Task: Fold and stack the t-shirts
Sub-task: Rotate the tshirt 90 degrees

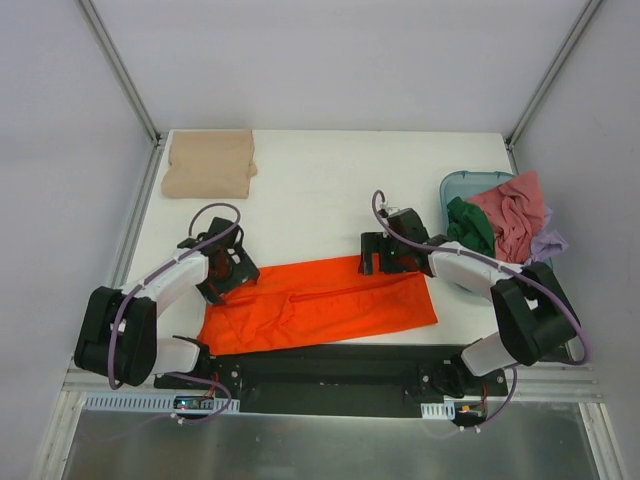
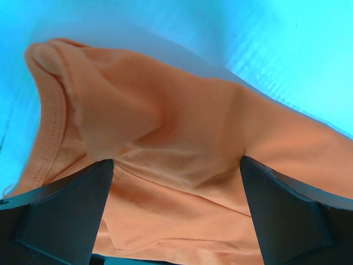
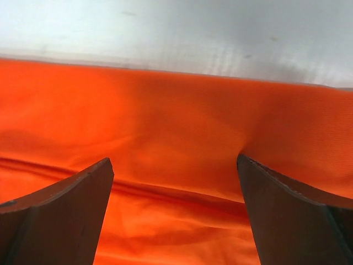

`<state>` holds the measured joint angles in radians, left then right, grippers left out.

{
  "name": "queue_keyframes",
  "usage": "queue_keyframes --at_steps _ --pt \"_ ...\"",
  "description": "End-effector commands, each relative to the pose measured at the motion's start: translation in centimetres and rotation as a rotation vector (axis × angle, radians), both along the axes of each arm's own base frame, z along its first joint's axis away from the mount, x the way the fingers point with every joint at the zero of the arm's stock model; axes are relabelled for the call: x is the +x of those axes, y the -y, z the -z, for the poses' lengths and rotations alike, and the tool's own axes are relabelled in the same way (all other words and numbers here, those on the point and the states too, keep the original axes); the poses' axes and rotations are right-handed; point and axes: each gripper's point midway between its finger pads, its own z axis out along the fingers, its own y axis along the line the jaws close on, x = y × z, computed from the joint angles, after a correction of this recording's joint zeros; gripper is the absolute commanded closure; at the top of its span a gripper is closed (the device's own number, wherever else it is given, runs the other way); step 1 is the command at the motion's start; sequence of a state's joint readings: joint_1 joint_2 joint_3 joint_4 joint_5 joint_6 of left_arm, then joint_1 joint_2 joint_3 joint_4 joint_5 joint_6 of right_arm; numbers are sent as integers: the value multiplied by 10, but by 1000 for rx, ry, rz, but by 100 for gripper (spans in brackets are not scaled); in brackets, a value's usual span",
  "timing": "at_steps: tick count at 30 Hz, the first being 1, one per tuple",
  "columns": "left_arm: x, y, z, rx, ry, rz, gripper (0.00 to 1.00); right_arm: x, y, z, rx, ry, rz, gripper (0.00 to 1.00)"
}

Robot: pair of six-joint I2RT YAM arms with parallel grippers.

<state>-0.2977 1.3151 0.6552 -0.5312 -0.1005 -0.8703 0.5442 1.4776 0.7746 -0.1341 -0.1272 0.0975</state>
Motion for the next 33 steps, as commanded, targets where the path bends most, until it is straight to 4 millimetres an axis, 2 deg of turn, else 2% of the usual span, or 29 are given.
queue_keyframes --at_steps 1,6,10,14,17,20,23,24,26,28,30,32,33 --pt "-5 -13 24 -22 -41 -25 1 14 34 13 -79 -34 176 4" --pt "9 -17 23 -30 -47 -51 1 13 69 27 -129 -74 300 4" --pt "27 -15 20 -32 -43 -57 1 13 88 27 -149 -81 361 4" --pt "55 4 23 -103 -70 -45 1 15 84 16 -117 -48 314 4" --pt "96 26 13 -155 -31 -4 1 4 70 11 -48 -71 248 4" --pt "154 54 2 -185 36 74 1 -16 77 13 -80 -122 284 4" --pt "212 91 8 -254 64 114 1 -44 78 17 -73 -163 304 4" --pt "226 103 15 -266 62 124 1 -54 79 18 -65 -185 315 4" --pt "256 134 16 -323 88 148 1 -73 76 16 -34 -214 321 4" --pt "278 167 14 -372 118 183 1 -94 66 15 19 -244 288 4" --pt "309 201 -1 -404 202 215 1 -112 43 4 107 -250 198 4" --pt "335 230 -2 -448 258 234 1 -128 20 -4 176 -256 84 4" --pt "350 245 -11 -501 293 233 1 -133 10 -9 204 -255 33 4"
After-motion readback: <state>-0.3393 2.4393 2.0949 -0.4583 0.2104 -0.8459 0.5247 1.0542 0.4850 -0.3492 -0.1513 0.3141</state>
